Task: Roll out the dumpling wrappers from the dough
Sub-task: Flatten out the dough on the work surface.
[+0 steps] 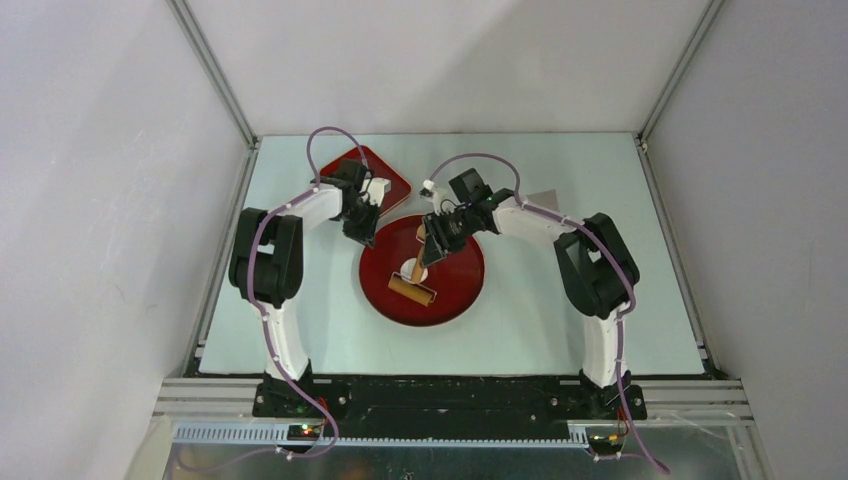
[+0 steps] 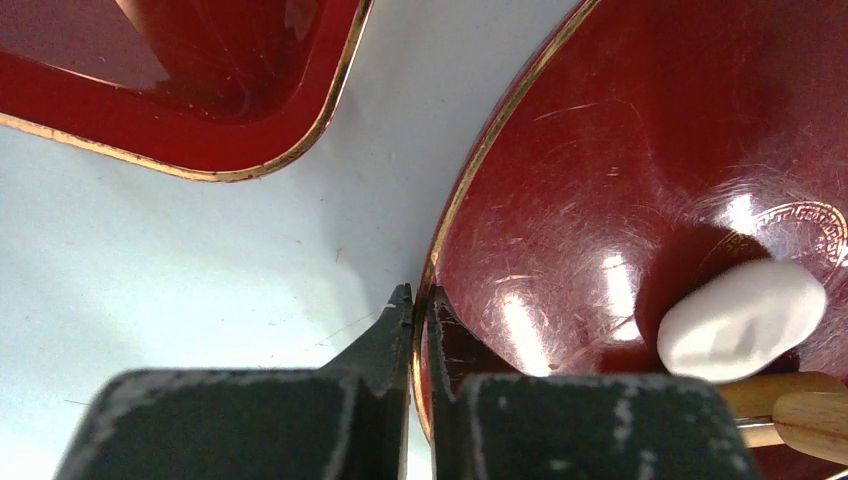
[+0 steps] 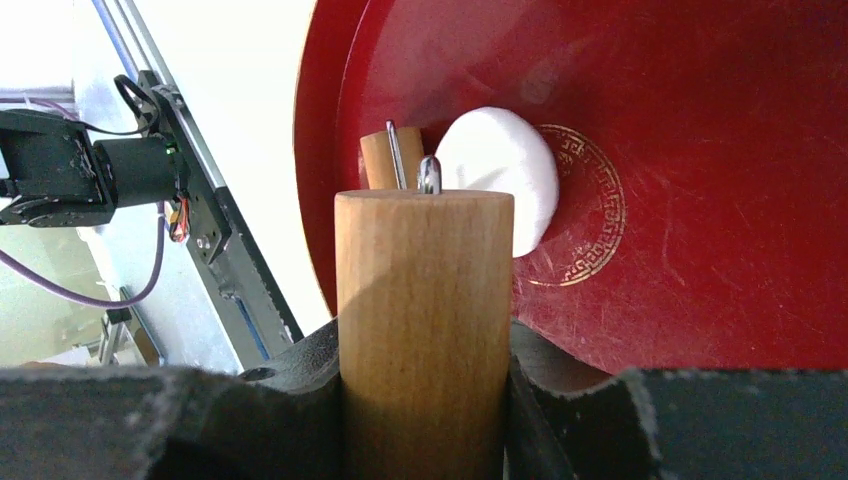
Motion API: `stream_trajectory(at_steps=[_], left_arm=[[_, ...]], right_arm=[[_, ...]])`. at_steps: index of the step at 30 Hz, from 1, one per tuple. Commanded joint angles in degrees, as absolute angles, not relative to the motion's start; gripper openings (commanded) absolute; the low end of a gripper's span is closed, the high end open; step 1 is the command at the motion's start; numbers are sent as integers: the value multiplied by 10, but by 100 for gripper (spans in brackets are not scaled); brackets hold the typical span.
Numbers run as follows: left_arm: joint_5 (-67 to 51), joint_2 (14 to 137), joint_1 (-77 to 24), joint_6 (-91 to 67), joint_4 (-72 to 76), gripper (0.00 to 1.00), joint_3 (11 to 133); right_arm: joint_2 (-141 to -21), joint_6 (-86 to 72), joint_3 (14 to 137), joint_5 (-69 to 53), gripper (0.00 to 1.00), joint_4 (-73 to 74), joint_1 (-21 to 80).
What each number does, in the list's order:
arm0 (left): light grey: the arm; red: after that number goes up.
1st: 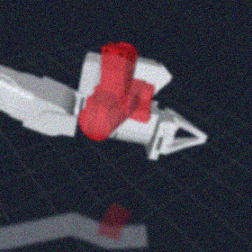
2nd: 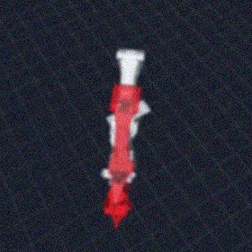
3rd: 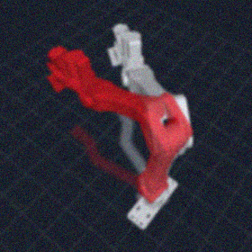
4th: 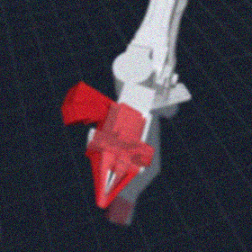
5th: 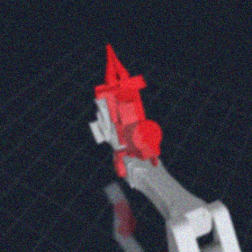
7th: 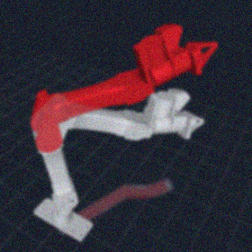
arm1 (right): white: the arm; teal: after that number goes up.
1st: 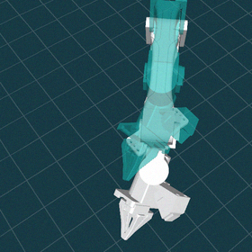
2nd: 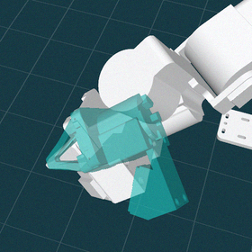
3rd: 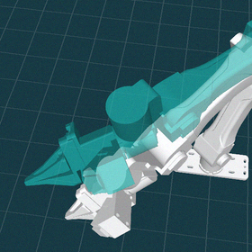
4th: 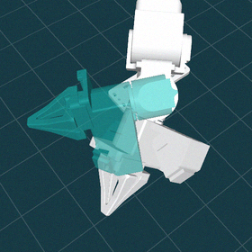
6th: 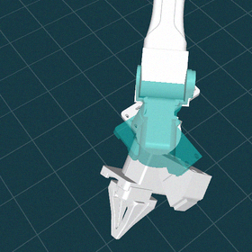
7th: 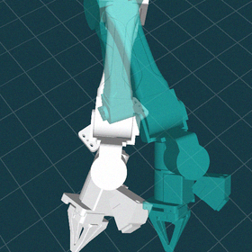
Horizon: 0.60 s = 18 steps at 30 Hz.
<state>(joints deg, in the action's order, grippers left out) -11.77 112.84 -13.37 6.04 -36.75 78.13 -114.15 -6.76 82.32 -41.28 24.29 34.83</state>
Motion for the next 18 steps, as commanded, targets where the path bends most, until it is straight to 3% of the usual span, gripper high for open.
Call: stream_trajectory(at_steps=[1,9,18], left_arm=[[-110,1142,-129,62,-369,0,785],[-110,1143,-128,62,-369,0,786],[-109,1144,-129,62,-369,0,787]], right_arm=[[-1132,-39,857,-410,0,266,352],[-1069,-39,916,-442,0,273,319],[-1135,-33,933,-425,0,271,290]])
